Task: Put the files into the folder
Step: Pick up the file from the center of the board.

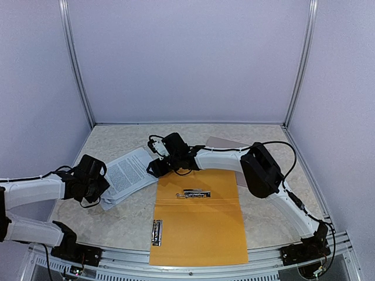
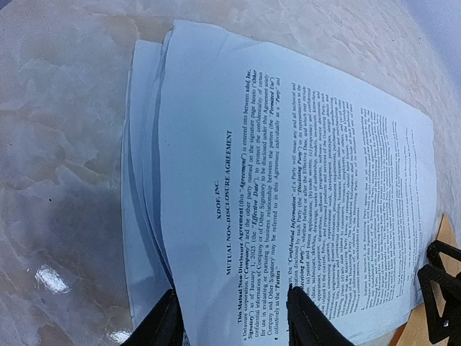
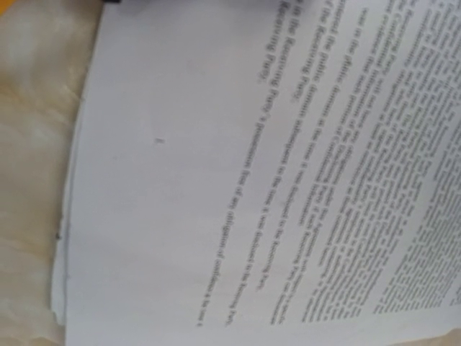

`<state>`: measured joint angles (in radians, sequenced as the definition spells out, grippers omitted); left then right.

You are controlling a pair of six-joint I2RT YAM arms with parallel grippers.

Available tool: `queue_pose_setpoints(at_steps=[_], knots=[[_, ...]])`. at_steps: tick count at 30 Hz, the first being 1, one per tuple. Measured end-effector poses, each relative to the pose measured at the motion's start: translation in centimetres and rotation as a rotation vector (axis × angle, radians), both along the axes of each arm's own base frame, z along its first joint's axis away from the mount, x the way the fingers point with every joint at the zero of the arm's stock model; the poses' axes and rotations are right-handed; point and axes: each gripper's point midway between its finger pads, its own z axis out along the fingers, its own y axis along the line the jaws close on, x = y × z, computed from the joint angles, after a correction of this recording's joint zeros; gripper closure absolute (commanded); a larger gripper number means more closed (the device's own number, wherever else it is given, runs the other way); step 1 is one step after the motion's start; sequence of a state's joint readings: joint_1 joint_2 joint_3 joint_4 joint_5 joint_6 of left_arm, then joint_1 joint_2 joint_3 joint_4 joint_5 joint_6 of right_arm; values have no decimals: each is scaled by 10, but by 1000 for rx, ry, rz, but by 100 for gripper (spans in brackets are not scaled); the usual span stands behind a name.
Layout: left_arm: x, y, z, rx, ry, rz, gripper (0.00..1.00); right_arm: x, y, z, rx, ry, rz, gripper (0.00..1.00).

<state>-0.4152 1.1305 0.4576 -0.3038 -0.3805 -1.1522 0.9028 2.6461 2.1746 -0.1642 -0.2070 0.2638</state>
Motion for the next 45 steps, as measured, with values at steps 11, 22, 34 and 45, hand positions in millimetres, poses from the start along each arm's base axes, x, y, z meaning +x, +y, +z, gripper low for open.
queue_pose_setpoints(at_steps=[11,22,34,45], knots=[[0,-3,-13,19,45,-35,81,0,1,0,13,-9,2,38],[0,-6,-7,21,46,-74,100,-1,1,1,15,-7,6,34],[-2,-6,21,30,10,-109,100,-4,-12,10,-8,17,-4,29],[-2,-5,36,28,-20,-114,100,-5,-15,21,-5,13,-4,28]])
